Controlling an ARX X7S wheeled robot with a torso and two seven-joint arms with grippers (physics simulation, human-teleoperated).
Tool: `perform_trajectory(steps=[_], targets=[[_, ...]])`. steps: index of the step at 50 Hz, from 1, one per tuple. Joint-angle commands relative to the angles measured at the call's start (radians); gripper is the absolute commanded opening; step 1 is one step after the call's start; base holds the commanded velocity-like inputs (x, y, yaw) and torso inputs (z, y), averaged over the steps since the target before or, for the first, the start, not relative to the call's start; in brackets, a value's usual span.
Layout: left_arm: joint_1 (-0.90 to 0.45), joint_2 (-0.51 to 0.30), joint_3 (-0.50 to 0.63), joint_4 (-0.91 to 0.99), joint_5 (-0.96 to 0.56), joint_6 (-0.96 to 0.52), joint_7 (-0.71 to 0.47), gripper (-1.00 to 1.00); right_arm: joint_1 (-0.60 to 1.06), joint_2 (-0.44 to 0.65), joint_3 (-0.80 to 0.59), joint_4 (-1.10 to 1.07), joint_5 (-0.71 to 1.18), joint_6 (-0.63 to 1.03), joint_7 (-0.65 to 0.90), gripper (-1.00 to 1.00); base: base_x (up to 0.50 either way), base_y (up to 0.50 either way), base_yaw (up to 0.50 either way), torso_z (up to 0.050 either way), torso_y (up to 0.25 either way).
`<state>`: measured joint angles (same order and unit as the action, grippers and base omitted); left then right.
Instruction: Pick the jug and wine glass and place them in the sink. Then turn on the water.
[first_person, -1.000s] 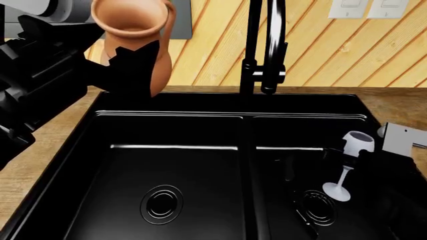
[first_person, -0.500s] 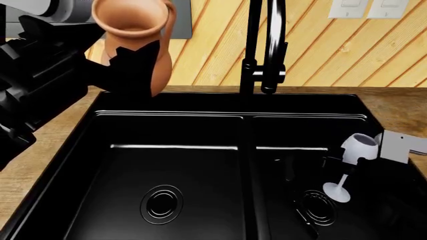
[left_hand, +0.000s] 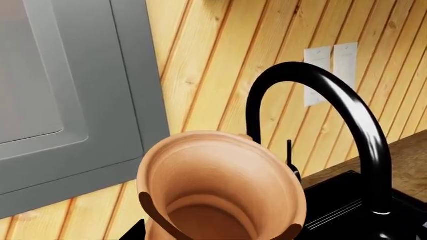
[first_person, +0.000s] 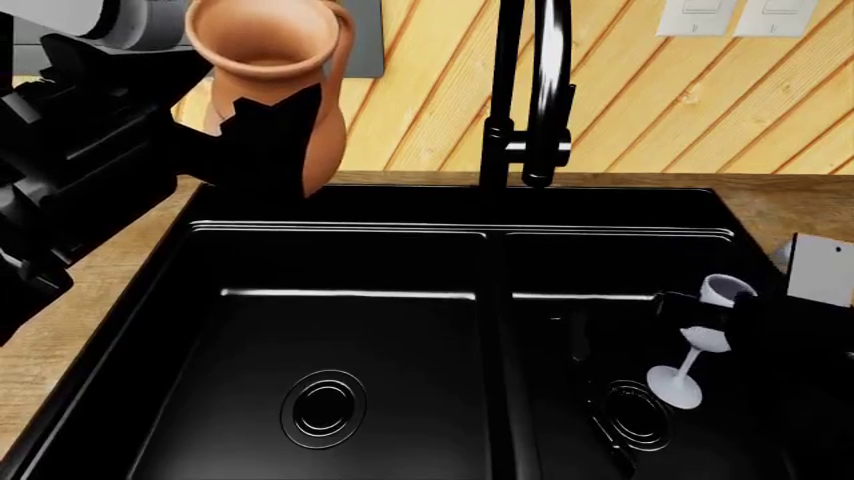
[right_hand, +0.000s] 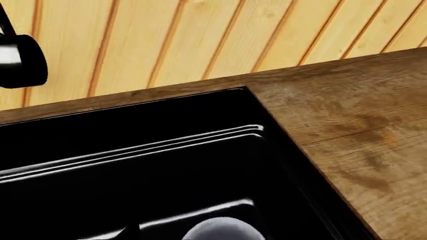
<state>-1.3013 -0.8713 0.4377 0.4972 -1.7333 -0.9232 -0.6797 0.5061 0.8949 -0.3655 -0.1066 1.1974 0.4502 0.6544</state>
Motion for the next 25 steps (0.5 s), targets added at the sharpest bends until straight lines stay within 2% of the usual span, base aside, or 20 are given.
perform_trajectory(steps=[1,25], targets=[[-0.014,-0.004,-0.025,-0.004,0.014,0.015,-0.012,-1.0,0.011,0.034,0.017,-0.079,0.019,0.014,0.03,1.0,0.0,0.0,0.0,0.0,0.0],[0.009,-0.01,-0.028,0.003,0.018,0.03,-0.008,-1.0,0.142,0.14,0.073,-0.331,0.128,0.113,0.144,1.0,0.0,0.0,0.0,0.0,0.002]])
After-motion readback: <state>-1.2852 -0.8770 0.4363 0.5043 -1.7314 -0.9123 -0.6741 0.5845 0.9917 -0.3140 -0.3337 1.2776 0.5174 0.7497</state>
